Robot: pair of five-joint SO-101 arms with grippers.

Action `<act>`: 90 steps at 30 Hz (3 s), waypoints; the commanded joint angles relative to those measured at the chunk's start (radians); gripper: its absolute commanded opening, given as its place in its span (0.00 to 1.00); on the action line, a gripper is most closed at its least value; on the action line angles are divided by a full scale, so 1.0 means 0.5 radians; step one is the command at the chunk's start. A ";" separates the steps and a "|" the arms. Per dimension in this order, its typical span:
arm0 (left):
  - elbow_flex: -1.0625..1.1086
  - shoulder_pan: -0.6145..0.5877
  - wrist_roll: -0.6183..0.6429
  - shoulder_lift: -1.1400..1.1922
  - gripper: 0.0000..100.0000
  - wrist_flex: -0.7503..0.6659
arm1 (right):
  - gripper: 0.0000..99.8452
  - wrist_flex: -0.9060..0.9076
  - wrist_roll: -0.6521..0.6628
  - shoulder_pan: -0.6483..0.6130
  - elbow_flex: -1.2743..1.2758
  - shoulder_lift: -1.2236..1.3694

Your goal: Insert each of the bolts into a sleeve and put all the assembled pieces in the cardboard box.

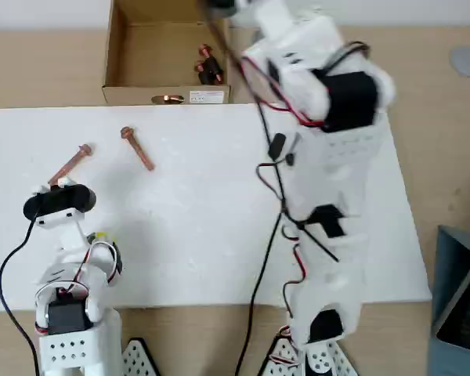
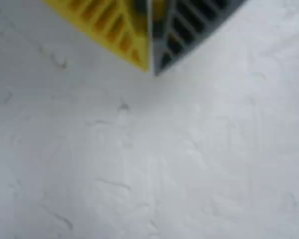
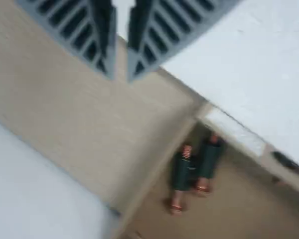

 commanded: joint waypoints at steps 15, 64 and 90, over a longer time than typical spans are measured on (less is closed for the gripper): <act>-0.015 -0.006 -0.003 -0.014 0.00 -0.012 | 0.01 -0.046 -0.236 0.290 2.432 -1.131; -0.015 -0.009 0.000 -0.014 0.00 -0.012 | 0.18 -0.095 -0.957 0.130 0.907 0.947; -0.015 -0.009 0.000 -0.014 0.00 -0.012 | 0.04 -0.021 -0.945 0.023 0.698 1.324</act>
